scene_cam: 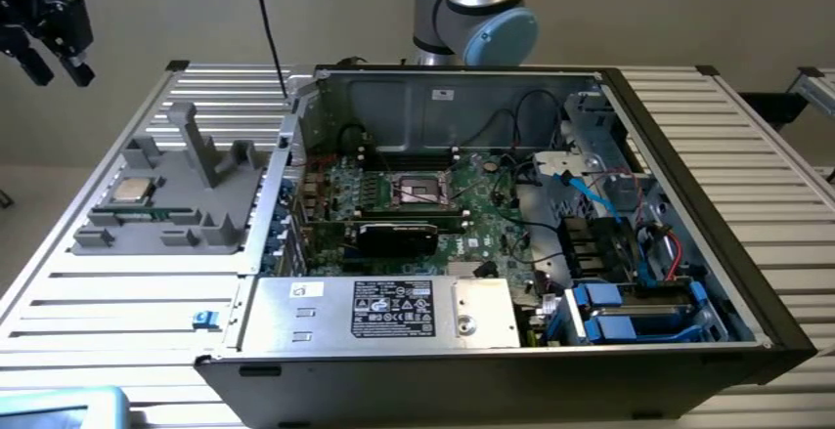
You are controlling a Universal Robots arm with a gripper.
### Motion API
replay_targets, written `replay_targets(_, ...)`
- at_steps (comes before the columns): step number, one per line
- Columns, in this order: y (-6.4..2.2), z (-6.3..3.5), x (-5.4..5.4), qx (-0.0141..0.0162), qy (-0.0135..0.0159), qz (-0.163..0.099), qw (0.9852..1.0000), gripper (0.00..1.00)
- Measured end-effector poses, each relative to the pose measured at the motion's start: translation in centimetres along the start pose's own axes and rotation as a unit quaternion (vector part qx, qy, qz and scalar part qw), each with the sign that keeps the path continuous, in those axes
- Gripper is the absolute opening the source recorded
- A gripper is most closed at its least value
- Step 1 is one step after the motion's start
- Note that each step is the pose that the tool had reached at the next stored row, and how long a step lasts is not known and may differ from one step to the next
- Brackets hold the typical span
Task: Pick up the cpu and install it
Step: 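Pick up the cpu and move it towards the insertion slot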
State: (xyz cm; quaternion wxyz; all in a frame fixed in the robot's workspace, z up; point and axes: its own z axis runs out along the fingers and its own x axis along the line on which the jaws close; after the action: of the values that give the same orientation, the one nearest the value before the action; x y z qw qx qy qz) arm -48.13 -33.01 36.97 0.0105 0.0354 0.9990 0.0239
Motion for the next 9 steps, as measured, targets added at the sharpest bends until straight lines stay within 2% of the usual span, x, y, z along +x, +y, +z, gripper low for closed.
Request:
replay_targets(1, 0.00, 0.00, 0.00, 0.0000, 0.0000, 0.000, 1.0000, 0.47)
replay_targets(2, 0.00, 0.00, 0.00, 0.0000, 0.0000, 0.000, 1.0000, 0.54)
replay_targets(5, -0.01, 0.04, 0.00, 0.0007, 0.0006, -0.010, 0.9999, 0.55)
replay_targets(6, -0.01, 0.08, 0.00, 0.0015, 0.0013, -0.018, 0.9998, 0.62)
replay_targets(9, -0.01, 0.23, 0.01, 0.0066, 0.0028, -0.038, 0.9992, 0.62)
